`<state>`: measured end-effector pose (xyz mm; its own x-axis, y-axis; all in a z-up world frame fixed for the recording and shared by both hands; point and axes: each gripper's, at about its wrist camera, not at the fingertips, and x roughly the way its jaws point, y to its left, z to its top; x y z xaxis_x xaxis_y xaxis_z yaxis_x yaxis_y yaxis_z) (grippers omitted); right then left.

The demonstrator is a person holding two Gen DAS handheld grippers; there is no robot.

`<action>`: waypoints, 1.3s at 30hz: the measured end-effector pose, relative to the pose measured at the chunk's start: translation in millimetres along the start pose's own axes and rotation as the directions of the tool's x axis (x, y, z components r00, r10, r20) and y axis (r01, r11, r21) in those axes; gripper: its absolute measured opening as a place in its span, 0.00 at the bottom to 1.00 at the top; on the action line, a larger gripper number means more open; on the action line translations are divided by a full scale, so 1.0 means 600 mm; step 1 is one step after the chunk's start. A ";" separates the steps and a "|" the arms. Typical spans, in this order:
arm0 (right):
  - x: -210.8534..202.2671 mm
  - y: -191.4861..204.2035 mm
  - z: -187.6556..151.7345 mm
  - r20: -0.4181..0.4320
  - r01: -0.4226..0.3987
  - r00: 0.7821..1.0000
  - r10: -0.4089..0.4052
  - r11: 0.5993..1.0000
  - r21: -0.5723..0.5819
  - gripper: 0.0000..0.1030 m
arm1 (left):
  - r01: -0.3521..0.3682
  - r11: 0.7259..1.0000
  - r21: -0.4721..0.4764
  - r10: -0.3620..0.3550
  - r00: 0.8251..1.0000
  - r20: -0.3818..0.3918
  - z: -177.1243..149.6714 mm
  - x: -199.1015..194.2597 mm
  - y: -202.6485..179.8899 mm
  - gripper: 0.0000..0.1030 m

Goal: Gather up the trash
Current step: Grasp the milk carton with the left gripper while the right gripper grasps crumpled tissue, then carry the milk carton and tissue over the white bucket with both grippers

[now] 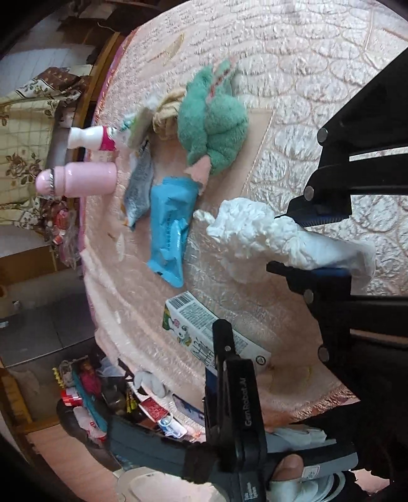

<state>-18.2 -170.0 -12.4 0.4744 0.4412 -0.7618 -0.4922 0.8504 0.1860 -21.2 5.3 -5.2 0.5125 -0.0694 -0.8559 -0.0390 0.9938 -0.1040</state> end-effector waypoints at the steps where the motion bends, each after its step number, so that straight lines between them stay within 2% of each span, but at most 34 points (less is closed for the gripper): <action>1: -0.005 -0.001 -0.001 0.004 0.000 1.000 0.000 1.000 0.003 0.22 | 0.002 1.000 0.004 -0.002 1.000 0.007 -0.001 -0.006 -0.002 0.51; 15: -0.103 -0.055 -0.025 0.097 0.037 0.994 -0.045 0.995 0.088 0.22 | 0.033 0.995 0.099 -0.038 0.998 0.048 -0.007 -0.051 -0.087 0.51; 28: -0.152 -0.118 -0.054 0.125 0.078 0.987 -0.101 0.981 0.176 0.22 | 0.048 0.986 0.161 -0.056 0.997 0.048 -0.016 -0.054 -0.153 0.51; 39: -0.198 -0.176 -0.085 0.134 0.139 0.976 -0.174 0.961 0.237 0.22 | 0.077 0.965 0.249 -0.092 0.994 0.050 -0.014 -0.053 -0.243 0.51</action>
<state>-60.0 -327.0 26.8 0.6462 0.3204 -0.6926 -0.2338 0.9471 0.2199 -39.2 -138.2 33.0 0.5564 -0.1564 -0.8161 0.2153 0.9757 -0.0402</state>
